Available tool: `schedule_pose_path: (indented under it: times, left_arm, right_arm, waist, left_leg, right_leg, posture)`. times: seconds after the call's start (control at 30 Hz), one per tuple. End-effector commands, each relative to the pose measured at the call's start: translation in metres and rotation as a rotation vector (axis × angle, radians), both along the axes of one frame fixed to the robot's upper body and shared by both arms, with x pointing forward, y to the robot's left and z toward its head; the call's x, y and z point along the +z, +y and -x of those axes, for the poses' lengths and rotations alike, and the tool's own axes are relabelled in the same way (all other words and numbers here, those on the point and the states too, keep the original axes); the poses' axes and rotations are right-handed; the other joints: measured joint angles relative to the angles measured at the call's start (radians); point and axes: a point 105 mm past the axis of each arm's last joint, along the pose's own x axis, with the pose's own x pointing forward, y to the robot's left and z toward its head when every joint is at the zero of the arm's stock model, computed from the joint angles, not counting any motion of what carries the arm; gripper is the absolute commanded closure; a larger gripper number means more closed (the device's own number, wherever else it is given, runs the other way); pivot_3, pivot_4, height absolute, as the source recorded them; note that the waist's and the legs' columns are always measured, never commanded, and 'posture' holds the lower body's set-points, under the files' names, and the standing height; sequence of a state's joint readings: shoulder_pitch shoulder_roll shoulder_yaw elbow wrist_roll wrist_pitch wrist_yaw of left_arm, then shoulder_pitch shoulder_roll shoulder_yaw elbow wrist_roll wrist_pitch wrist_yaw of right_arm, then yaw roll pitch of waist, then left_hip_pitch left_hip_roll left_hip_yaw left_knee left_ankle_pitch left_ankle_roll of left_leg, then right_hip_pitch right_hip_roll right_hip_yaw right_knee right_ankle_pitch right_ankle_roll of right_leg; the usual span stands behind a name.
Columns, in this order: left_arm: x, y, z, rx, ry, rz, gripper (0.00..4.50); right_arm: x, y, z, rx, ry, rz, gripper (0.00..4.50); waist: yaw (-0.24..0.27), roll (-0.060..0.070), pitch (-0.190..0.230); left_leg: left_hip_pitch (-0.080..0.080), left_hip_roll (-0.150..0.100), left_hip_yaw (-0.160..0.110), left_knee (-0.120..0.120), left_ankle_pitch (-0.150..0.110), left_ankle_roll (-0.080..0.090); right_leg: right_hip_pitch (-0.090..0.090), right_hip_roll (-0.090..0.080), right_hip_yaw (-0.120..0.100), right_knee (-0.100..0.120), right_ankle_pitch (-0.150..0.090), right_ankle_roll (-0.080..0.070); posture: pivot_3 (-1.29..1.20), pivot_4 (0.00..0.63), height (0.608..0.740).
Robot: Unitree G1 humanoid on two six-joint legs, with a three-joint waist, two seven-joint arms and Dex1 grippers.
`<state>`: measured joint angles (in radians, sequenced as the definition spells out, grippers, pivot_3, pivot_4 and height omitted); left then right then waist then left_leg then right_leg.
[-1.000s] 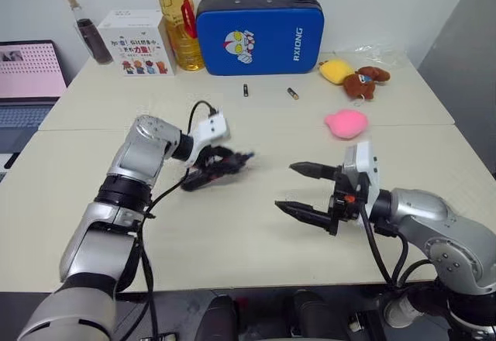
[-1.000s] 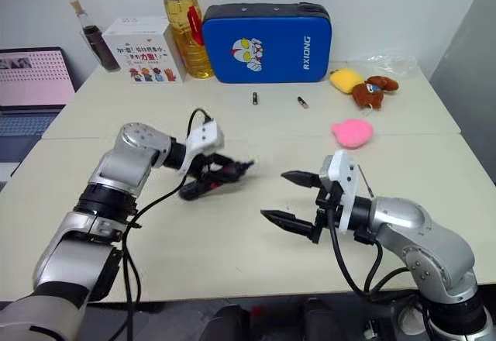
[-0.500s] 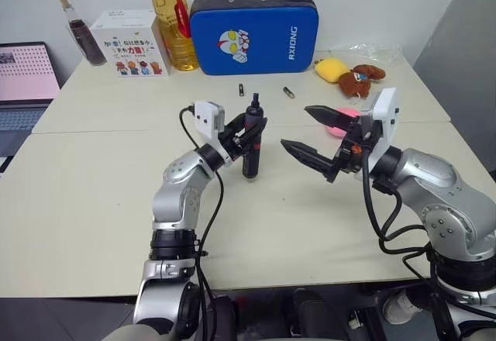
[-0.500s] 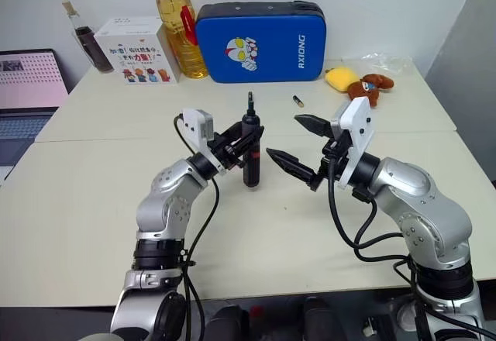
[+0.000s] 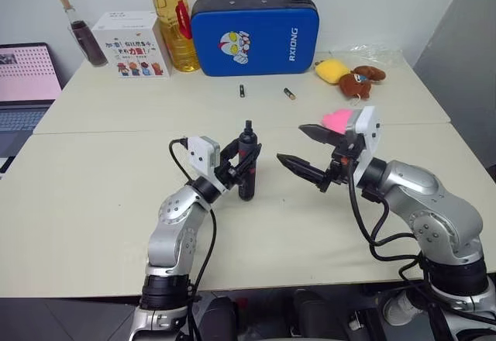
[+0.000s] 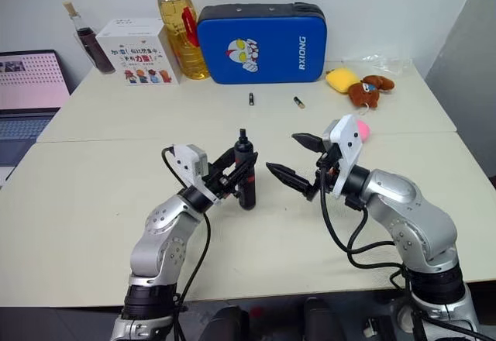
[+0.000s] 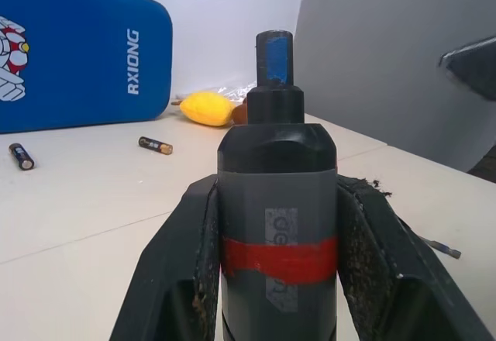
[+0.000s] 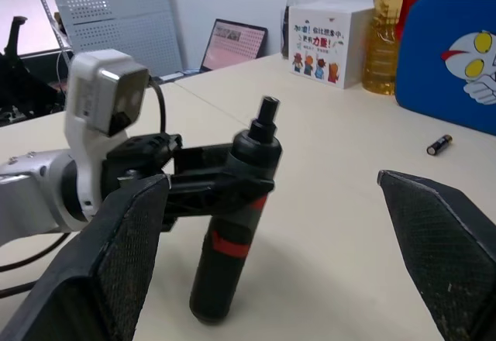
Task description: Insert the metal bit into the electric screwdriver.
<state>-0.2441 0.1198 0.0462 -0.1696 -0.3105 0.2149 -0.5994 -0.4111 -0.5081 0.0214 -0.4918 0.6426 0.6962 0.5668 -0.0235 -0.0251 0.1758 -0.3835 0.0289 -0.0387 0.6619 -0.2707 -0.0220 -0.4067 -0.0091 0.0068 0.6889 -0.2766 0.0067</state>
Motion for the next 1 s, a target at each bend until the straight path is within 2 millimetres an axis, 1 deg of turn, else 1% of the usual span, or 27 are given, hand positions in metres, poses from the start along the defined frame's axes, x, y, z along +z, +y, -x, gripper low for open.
schedule_pose_path:
  times: [0.03, 0.17, 0.33, 0.4, 0.47, 0.57, 0.63, 0.7, 0.8, 0.87, 0.97, 1.0]
  left_arm:
    - [0.000, 0.000, 0.010, -0.011, 0.002, -0.012, 2.85]
    - [-0.002, 0.001, 0.013, -0.011, 0.010, -0.024, 2.85]
    - [-0.001, 0.005, 0.010, 0.000, 0.016, -0.033, 2.85]
    - [0.001, 0.003, 0.008, -0.015, 0.000, -0.054, 2.85]
    - [0.010, -0.002, 0.005, -0.034, -0.024, -0.050, 2.85]
    - [0.022, -0.012, -0.001, -0.069, -0.062, -0.043, 2.85]
    - [0.042, -0.024, -0.008, -0.118, -0.126, -0.035, 2.85]
    - [0.053, -0.032, -0.016, -0.142, -0.158, -0.028, 2.85]
    - [0.056, -0.040, -0.023, -0.166, -0.166, -0.024, 2.85]
    - [0.053, -0.044, -0.025, -0.181, -0.161, -0.017, 2.85]
    - [0.049, -0.047, -0.026, -0.191, -0.156, -0.008, 2.85]
    - [0.045, -0.048, -0.025, -0.193, -0.144, -0.002, 2.85]
  right_arm:
    - [0.002, -0.019, -0.006, -0.070, -0.010, 0.034, 0.00]
    - [0.004, -0.033, -0.013, -0.118, 0.000, 0.066, 0.00]
    - [0.004, -0.046, -0.018, -0.166, 0.014, 0.103, 0.00]
    - [0.002, -0.057, -0.024, -0.217, 0.040, 0.119, 0.00]
    - [-0.008, -0.076, -0.032, -0.281, 0.088, 0.199, 0.00]
    - [-0.016, -0.099, -0.042, -0.351, 0.163, 0.255, 0.00]
    - [-0.024, -0.118, -0.051, -0.382, 0.230, 0.339, 0.00]
    - [-0.032, -0.130, -0.057, -0.403, 0.309, 0.385, 0.00]
    - [-0.042, -0.137, -0.065, -0.430, 0.395, 0.410, 0.00]
    - [-0.052, -0.143, -0.070, -0.458, 0.464, 0.429, 0.00]
    - [-0.061, -0.149, -0.074, -0.474, 0.518, 0.456, 0.00]
    - [-0.066, -0.152, -0.077, -0.490, 0.547, 0.460, 0.00]
  waist:
    - [0.000, 0.000, 0.000]
    - [0.000, 0.000, 0.000]
    - [-0.001, 0.000, 0.000]
    - [-0.001, 0.000, 0.000]
    - [0.000, 0.000, 0.000]
    - [0.002, 0.000, 0.000]
    - [0.004, 0.000, 0.001]
    - [0.007, 0.000, 0.001]
    - [0.010, 0.000, 0.001]
    - [0.007, 0.001, 0.001]
    - [0.007, 0.001, 0.001]
    - [0.007, 0.001, 0.001]
  left_leg:
    - [0.000, 0.000, 0.000, 0.000, 0.000, 0.000]
    - [0.000, 0.000, 0.001, 0.000, 0.000, 0.000]
    - [0.001, 0.000, 0.002, -0.001, 0.000, 0.000]
    - [0.001, 0.000, 0.002, -0.001, 0.000, 0.000]
    - [0.001, 0.000, 0.002, -0.001, 0.000, 0.000]
    - [0.000, -0.001, 0.002, -0.001, 0.000, 0.000]
    - [0.000, -0.001, 0.003, 0.000, 0.000, 0.000]
    - [0.000, -0.001, 0.003, 0.000, 0.000, 0.000]
    - [-0.001, 0.000, 0.004, -0.001, 0.000, 0.000]
    - [-0.001, 0.000, 0.006, -0.001, -0.001, 0.003]
    - [-0.001, 0.000, 0.009, -0.001, -0.002, 0.004]
    - [-0.001, 0.000, 0.009, -0.001, -0.002, 0.004]
  right_leg:
    - [0.000, 0.000, 0.000, 0.000, 0.000, 0.000]
    - [0.000, 0.000, 0.000, -0.001, 0.000, 0.000]
    - [0.001, 0.001, 0.000, -0.001, 0.000, 0.000]
    - [0.001, 0.001, 0.000, -0.001, 0.000, 0.000]
    - [0.001, 0.001, 0.000, -0.001, 0.000, 0.000]
    - [0.001, 0.000, 0.000, -0.001, 0.000, 0.000]
    - [0.001, 0.001, 0.000, -0.002, 0.000, 0.000]
    - [0.001, 0.001, 0.000, -0.003, 0.001, 0.001]
    - [0.001, 0.001, 0.001, -0.006, 0.001, 0.001]
    - [0.001, 0.001, 0.003, -0.008, 0.001, 0.001]
    - [0.000, 0.001, 0.005, -0.008, 0.001, 0.001]
    - [0.000, 0.001, 0.006, -0.008, 0.001, 0.001]
  posture:
    - [0.00, 0.150, 0.740]
    - [0.00, 0.150, 0.740]
    - [0.00, 0.150, 0.740]
    - [0.00, 0.150, 0.740]
    - [0.00, 0.150, 0.740]
    - [0.00, 0.150, 0.740]
    - [0.00, 0.150, 0.740]
    - [0.00, 0.150, 0.740]
    - [0.00, 0.150, 0.740]
    - [0.00, 0.150, 0.740]
    - [0.00, 0.150, 0.740]
    - [0.00, 0.150, 0.740]
